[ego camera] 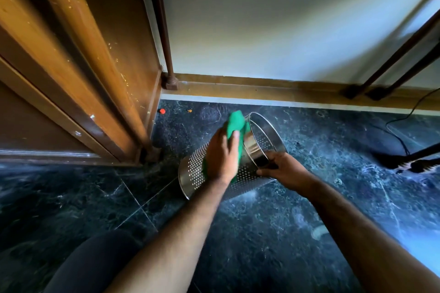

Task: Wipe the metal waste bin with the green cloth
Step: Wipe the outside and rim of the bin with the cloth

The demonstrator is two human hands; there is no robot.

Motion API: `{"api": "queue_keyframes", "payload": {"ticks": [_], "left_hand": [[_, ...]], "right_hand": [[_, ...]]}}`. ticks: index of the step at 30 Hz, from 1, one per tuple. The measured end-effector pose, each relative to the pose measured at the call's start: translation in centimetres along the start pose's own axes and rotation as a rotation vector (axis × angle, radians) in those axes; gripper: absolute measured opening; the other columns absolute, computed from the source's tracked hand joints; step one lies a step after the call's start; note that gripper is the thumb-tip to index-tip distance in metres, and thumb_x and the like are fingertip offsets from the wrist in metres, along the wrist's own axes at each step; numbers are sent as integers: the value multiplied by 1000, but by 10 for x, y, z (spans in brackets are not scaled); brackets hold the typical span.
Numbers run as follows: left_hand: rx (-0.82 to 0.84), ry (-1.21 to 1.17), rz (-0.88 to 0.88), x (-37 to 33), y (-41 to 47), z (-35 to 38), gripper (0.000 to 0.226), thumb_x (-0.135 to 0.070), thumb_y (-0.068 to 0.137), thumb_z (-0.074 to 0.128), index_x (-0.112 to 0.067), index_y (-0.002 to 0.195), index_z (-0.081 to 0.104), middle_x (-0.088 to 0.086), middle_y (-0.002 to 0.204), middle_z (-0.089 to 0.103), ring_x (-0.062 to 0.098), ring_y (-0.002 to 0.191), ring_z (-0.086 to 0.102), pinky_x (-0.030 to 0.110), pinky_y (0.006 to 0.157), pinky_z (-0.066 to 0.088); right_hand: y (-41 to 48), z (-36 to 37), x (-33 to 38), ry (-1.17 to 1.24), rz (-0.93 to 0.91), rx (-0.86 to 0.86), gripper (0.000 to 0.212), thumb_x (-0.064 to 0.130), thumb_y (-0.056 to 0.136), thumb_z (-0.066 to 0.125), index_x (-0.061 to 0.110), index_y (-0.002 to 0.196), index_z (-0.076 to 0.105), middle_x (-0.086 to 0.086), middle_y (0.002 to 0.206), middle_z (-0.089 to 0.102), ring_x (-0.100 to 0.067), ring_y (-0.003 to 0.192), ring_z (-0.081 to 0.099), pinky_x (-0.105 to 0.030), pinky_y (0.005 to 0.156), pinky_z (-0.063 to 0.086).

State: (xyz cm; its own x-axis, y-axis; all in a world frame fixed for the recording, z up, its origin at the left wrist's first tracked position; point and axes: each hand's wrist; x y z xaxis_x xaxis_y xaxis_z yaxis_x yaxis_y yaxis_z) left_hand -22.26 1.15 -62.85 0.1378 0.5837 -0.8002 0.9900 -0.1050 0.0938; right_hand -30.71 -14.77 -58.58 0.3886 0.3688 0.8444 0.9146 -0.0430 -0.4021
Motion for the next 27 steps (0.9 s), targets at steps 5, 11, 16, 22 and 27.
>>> {"api": "queue_keyframes", "payload": {"ticks": [5,11,16,22,27], "left_hand": [[56,118,-377,106,-10,-20,68,-54,96,36,6,111,65,31,115,67,43,106,64,43,91,48],[208,80,-447,71,8,-20,51,-40,104,39,3,119,63,28,112,70,42,103,66,43,87,50],[249,-126,-213,-33,26,-8,46,-50,103,39,-17,120,65,0,97,70,17,80,64,25,65,42],[29,-110,114,-1,-14,-3,40,-35,101,50,-9,131,61,12,128,68,24,115,64,27,92,47],[265,-61,-405,65,-32,-11,45,-36,105,39,2,111,62,29,111,68,42,103,66,37,75,44]], "right_hand": [[6,0,17,105,21,-161,11,25,83,77,15,87,74,0,80,78,-11,64,72,-23,62,53],[21,22,28,190,-32,-305,10,17,86,71,12,95,74,-10,92,78,-23,78,73,-44,73,58],[17,12,27,102,-48,-92,6,16,86,72,16,82,68,0,69,68,-13,61,58,-31,60,47],[-2,-15,24,209,28,131,31,-16,83,63,-9,114,58,-22,100,70,-20,82,66,-24,73,55],[8,-15,23,-92,61,-102,21,10,73,79,5,92,72,-22,83,73,-22,71,61,-39,68,51]]}}
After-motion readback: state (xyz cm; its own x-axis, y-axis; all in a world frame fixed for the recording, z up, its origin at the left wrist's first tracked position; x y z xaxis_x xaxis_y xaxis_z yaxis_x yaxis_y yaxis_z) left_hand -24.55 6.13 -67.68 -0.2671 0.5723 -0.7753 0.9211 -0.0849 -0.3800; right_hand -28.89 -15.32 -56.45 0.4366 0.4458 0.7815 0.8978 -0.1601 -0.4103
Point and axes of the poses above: each hand's wrist, its own y-axis towards the middle knuckle, its own z-axis out of the palm, x = y × z
